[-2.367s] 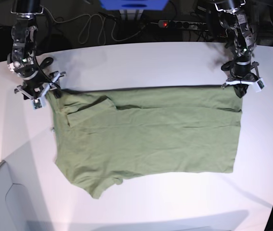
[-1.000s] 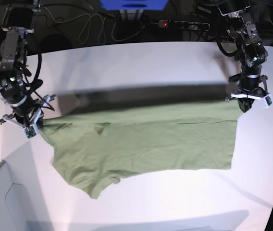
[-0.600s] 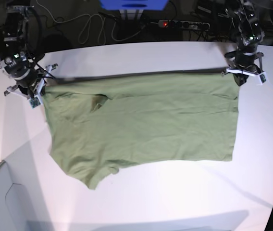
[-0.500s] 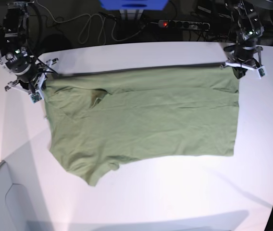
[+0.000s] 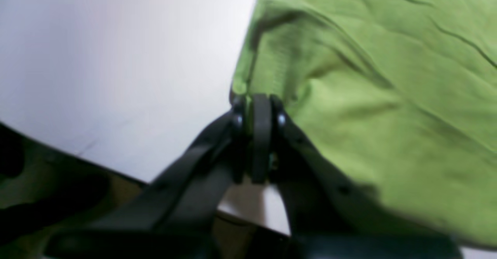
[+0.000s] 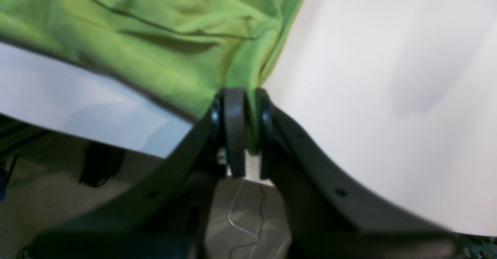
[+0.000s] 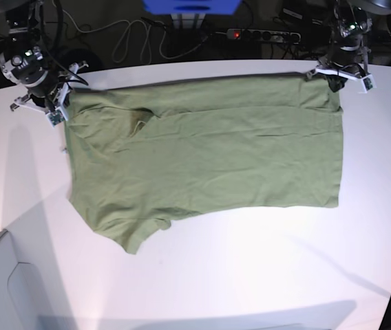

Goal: Fold the T-shirt properly
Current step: 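Drag the shoulder edge with both grippers toward the robot, then release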

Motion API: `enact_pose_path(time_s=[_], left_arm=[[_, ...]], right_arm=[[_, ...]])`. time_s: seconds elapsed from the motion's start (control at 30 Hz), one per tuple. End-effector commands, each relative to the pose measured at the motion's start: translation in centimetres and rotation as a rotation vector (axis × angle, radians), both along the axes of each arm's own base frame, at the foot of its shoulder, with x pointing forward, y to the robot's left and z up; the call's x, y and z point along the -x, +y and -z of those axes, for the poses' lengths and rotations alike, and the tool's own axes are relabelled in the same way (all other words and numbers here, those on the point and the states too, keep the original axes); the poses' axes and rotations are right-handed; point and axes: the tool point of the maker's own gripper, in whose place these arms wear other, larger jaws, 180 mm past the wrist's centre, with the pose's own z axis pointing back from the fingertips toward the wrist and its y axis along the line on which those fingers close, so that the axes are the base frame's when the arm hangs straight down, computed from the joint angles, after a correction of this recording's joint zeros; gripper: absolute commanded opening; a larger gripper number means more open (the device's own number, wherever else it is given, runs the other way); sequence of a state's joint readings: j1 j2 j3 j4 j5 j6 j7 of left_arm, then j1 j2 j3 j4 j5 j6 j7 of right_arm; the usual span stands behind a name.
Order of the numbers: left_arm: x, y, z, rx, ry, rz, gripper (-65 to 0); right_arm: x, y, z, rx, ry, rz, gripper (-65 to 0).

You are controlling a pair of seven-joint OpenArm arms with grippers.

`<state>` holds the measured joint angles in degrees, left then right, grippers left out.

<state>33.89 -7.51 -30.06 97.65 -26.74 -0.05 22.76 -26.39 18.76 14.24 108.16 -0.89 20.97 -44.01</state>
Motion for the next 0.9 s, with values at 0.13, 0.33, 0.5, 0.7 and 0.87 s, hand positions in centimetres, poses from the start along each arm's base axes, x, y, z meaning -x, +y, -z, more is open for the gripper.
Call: enact_pose_path(time_s=[0.13, 0.33, 0.5, 0.7, 0.87], left_arm=[[1.0, 0.5, -0.4, -0.022, 0.010, 0.004, -65.0], [1.7, 0.5, -0.2, -0.022, 0.027, 0.005, -65.0], [1.9, 0.4, -0.2, -0.022, 0.033, 0.005, -65.0], [1.8, 0.6, -0.2, -0.026, 0.033, 0.009, -65.0], [1.7, 0.6, -0.3, -0.029, 0.031, 0.011, -65.0]], right_arm=[[0.5, -0.7, -0.5, 0.014, -0.006, -0.004, -64.9], [1.4, -1.6, -0.4, 0.027, 0.009, 0.019, -64.9], [1.5, -1.6, -0.3, 0.027, 0.013, 0.020, -64.9], [1.6, -1.5, -0.3, 0.025, 0.016, 0.019, -64.9], [3.0, -1.2, 0.4, 0.012, 0.049, 0.029, -64.9]])
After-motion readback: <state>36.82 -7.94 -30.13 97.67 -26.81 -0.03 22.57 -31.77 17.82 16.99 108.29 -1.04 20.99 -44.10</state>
